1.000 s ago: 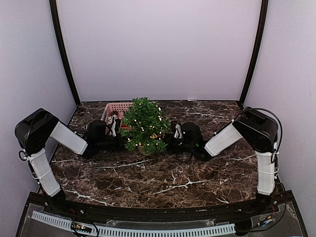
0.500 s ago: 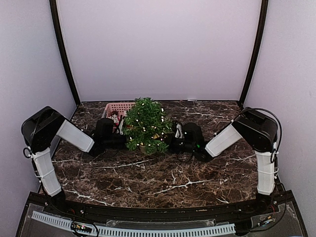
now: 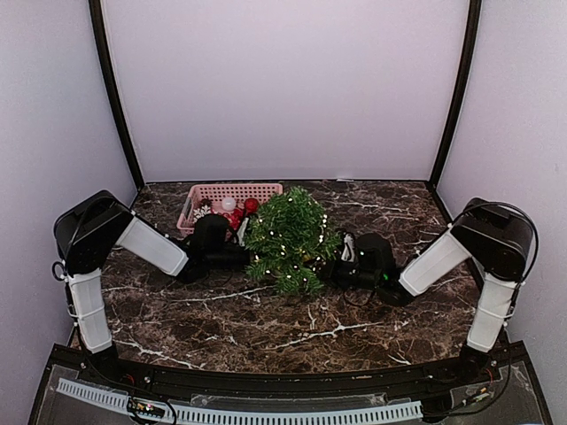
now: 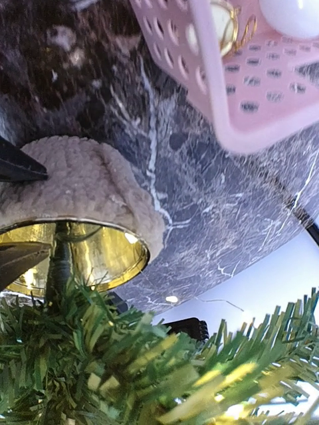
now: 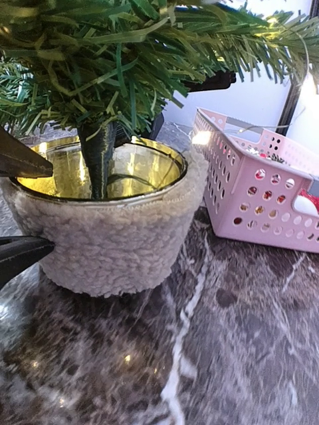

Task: Decorate the small christmas tree
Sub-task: Move the Christmas tree to the center of the board.

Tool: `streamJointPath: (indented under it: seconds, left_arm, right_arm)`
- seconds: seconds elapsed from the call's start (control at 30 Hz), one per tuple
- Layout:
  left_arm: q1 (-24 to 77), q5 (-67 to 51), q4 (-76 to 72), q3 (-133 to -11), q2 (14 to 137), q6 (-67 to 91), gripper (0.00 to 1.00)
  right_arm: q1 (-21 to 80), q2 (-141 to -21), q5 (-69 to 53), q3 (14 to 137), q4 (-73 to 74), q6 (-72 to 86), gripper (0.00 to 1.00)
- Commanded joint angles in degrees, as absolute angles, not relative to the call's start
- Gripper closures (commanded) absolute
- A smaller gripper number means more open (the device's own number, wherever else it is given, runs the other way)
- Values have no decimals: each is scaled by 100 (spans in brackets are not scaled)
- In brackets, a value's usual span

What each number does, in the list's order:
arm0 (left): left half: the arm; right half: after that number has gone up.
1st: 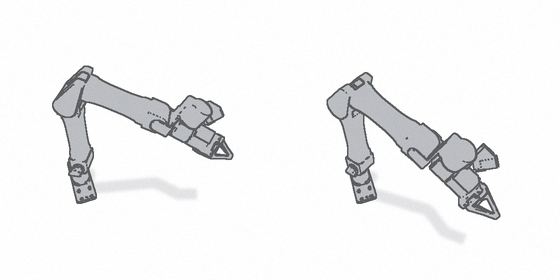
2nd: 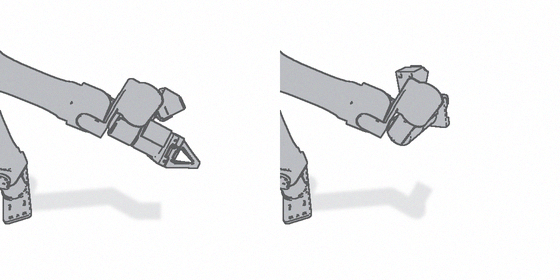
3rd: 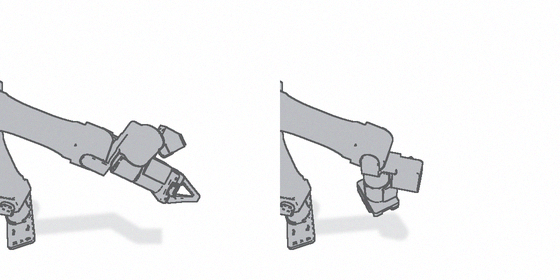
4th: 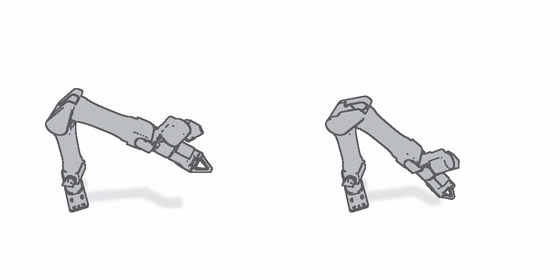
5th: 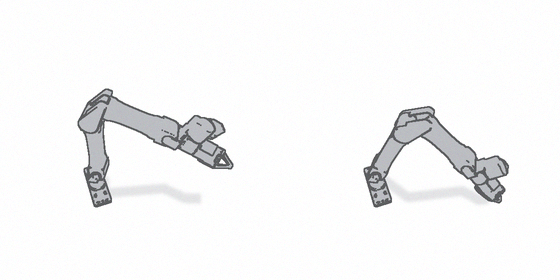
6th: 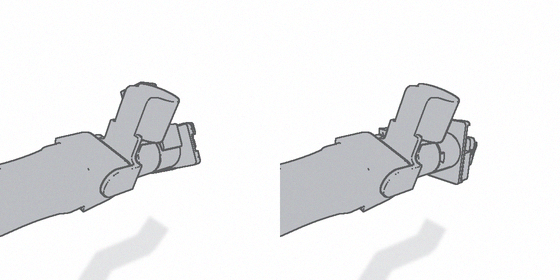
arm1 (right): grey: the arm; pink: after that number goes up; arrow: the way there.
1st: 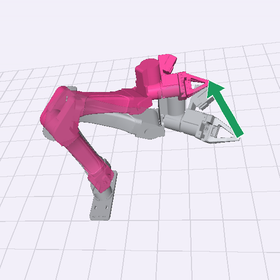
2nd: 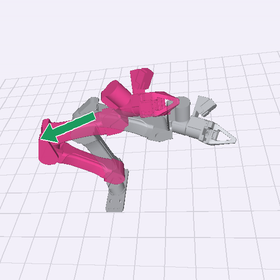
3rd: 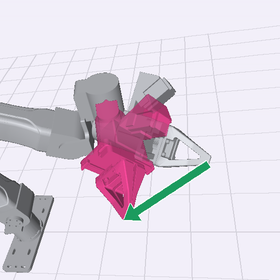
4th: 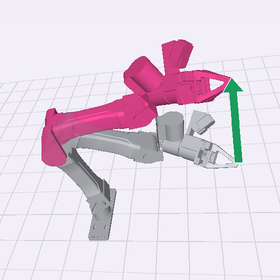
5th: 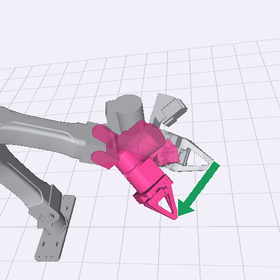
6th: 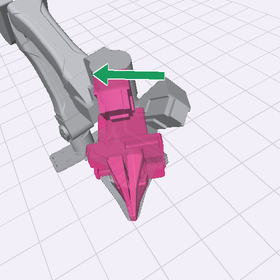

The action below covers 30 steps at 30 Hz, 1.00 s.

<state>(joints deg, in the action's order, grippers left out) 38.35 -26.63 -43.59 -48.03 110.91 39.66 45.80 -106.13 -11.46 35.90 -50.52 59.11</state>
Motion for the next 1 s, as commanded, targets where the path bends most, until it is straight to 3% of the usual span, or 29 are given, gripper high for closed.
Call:
streamJointPath:
  seconds: [0.0, 0.37, 0.8, 0.97]
  left_arm:
    - [4032, -2750, -4123, -4971, 11243, 4021, 68]
    - [4131, -2633, -3834, -5080, 11432, 4089, 65]
    - [4114, -2068, -3394, -5098, 11069, 3757, 48]
    - [4081, -1735, -3348, -4836, 10715, 3619, 37]
  right_arm:
    - [4570, -10242, -872, 3203, -4804, 6024, 70]
    - [4544, -9923, -559, 3064, -4270, 6098, 68]
    - [4457, -9755, -415, 3062, -4099, 6069, 59]
    - [4439, -9552, -347, 2971, -4025, 6032, 55]
